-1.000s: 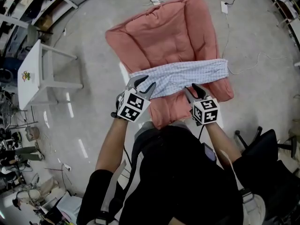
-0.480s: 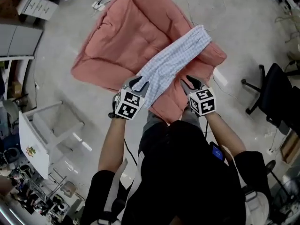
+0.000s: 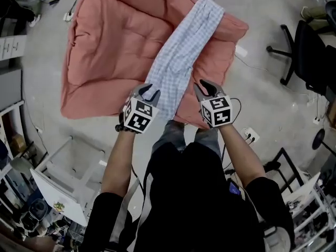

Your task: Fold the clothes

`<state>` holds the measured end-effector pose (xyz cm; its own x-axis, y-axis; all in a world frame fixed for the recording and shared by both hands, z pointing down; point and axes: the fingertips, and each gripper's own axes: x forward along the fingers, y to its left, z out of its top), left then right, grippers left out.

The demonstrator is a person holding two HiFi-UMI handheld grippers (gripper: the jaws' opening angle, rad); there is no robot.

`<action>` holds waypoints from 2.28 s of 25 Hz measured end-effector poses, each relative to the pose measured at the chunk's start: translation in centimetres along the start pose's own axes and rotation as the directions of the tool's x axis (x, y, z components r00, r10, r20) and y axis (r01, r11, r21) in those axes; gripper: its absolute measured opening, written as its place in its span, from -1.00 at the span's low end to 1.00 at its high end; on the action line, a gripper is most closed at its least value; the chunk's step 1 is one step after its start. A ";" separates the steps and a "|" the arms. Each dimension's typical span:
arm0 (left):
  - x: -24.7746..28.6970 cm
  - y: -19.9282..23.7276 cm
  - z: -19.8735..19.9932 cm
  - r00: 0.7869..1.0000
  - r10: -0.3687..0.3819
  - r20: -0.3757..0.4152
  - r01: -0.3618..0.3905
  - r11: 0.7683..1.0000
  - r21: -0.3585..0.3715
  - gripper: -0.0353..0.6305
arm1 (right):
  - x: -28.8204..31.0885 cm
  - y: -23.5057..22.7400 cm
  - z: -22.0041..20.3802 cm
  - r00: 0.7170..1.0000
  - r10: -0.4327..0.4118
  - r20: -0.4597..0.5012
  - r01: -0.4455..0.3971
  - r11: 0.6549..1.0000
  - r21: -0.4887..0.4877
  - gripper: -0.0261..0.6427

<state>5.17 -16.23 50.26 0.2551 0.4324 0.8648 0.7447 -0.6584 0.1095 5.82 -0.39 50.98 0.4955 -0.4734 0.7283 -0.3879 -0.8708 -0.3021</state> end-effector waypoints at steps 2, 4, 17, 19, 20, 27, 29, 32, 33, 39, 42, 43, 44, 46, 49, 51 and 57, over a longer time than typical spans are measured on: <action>0.7 0.0 0.2 1.000 -0.001 0.000 0.001 1.000 0.010 -0.48 | 1.6 -1.1 -0.6 0.999 -0.033 0.006 0.033 0.999 -0.004 -0.61; 1.6 -0.8 0.5 1.000 0.001 0.008 -0.001 1.000 0.015 -0.53 | 3.6 -2.5 -1.1 0.998 -0.067 0.010 0.067 0.997 -0.034 -0.61; 10.3 -8.1 -4.5 0.985 0.114 -0.130 -0.124 0.990 -0.071 -0.55 | 9.9 -6.7 -3.7 0.997 -0.026 -0.067 0.003 0.949 -0.316 -0.62; 10.7 -8.4 -5.0 0.981 0.117 -0.154 -0.129 0.989 -0.072 -0.55 | 10.4 -7.0 -4.5 0.996 -0.015 -0.092 -0.019 0.935 -0.354 -0.62; 11.0 -8.5 -5.1 0.981 0.115 -0.159 -0.127 0.989 -0.070 -0.53 | 10.7 -7.0 -4.6 0.995 -0.008 -0.097 -0.028 0.929 -0.368 -0.62; 11.5 -8.8 -6.4 0.978 0.077 -0.196 -0.088 0.995 -0.046 -0.43 | 12.4 -6.6 -5.6 0.994 0.009 -0.111 -0.051 0.921 -0.387 -0.62; 11.4 -9.0 -7.0 0.973 0.068 -0.222 -0.074 0.997 -0.019 -0.45 | 12.6 -6.3 -5.4 0.995 0.004 -0.103 -0.045 0.916 -0.398 -0.62; 11.1 -9.0 -7.5 0.968 0.060 -0.242 -0.063 0.998 -0.005 -0.55 | 13.0 -6.1 -5.2 0.995 -0.026 -0.092 -0.016 0.901 -0.433 -0.61; 11.1 -9.0 -7.5 0.969 0.057 -0.242 -0.061 0.998 -0.007 -0.58 | 13.2 -6.1 -5.1 0.996 -0.038 -0.086 -0.006 0.889 -0.458 -0.59; 10.3 -8.5 -7.6 0.978 -0.006 -0.210 -0.008 0.998 -0.064 -0.84 | 14.9 -4.3 -6.2 0.994 -0.053 -0.096 -0.021 0.766 -0.643 -0.40; 9.8 -8.4 -7.3 0.982 -0.047 -0.182 0.028 0.994 -0.107 -0.85 | 15.6 -4.3 -6.8 0.990 -0.101 -0.095 0.009 0.731 -0.682 -0.40; 9.6 -8.5 -7.2 0.983 -0.058 -0.174 0.037 0.992 -0.118 -0.85 | 15.7 -4.6 -6.8 0.988 -0.120 -0.094 0.025 0.733 -0.680 -0.42; 9.4 -8.5 -7.1 0.984 -0.066 -0.168 0.045 0.991 -0.126 -0.85 | 15.7 -4.9 -6.7 0.987 -0.136 -0.087 0.043 0.739 -0.673 -0.45; 9.0 -8.7 -6.9 0.984 -0.077 -0.160 0.055 0.989 -0.134 -0.85 | 15.1 -5.5 -6.2 0.986 -0.158 -0.057 0.083 0.755 -0.651 -0.70; 8.6 -9.1 -6.9 0.983 -0.095 -0.158 0.074 0.988 -0.135 -0.85 | 13.9 -6.2 -5.8 0.986 -0.166 -0.032 0.110 0.773 -0.625 -0.78; 8.3 -9.3 -7.0 0.982 -0.105 -0.160 0.084 0.988 -0.133 -0.85 | 13.2 -6.6 -5.8 0.985 -0.172 -0.030 0.117 0.776 -0.620 -0.82; 7.5 -10.9 -6.4 0.976 -0.129 -0.174 0.115 0.989 -0.088 -0.85 | 10.8 -9.0 -6.0 0.981 -0.193 -0.032 0.136 0.790 -0.598 -0.82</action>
<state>-5.01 -9.76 58.67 0.0458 0.3997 0.9155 0.7115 -0.6563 0.2510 10.00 3.13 65.25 0.5356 -0.2921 0.7923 -0.7039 -0.6728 0.2278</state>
